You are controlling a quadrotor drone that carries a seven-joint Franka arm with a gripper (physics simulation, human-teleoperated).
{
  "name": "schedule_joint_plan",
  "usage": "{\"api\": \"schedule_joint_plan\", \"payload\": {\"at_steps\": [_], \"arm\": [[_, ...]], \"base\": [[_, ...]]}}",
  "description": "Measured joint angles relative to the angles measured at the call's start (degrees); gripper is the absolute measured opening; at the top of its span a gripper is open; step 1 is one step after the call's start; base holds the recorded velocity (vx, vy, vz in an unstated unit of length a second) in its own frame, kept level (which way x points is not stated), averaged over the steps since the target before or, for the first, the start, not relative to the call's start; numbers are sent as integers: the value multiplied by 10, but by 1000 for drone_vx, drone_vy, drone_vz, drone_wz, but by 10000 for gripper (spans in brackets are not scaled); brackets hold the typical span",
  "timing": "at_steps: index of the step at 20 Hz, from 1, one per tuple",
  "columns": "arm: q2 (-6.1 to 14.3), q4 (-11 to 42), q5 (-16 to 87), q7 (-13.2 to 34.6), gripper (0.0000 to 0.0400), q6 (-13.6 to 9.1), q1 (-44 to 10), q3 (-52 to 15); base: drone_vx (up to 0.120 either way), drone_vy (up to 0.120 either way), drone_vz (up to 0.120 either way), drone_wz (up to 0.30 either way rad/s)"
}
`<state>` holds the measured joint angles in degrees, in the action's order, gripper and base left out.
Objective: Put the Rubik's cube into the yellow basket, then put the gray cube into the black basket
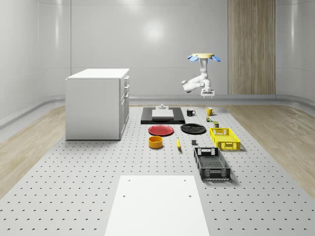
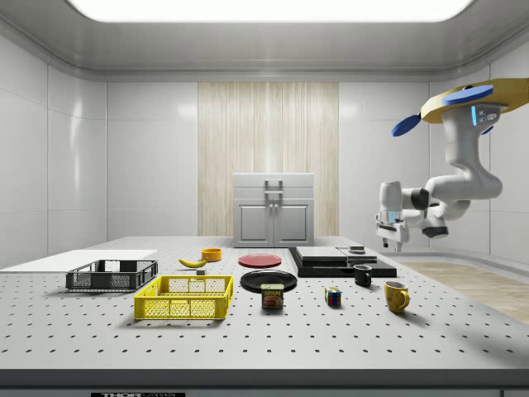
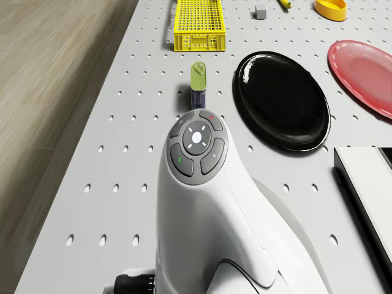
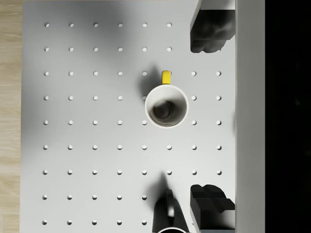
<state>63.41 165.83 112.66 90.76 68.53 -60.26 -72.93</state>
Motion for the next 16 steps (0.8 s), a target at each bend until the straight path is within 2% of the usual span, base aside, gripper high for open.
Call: {"api": "schedule_joint_plan", "payload": {"at_steps": [6,9,16], "arm": [[18,-1,-9,7,400,15,-8,-7],[27,-2,-14,11,400,23,-12,-10],[47,-3,-24,17,400,41,-19,-16]], "base": [[120,0,-120,0],[120,-120,-120,0],[120,0,-120,0]]}}
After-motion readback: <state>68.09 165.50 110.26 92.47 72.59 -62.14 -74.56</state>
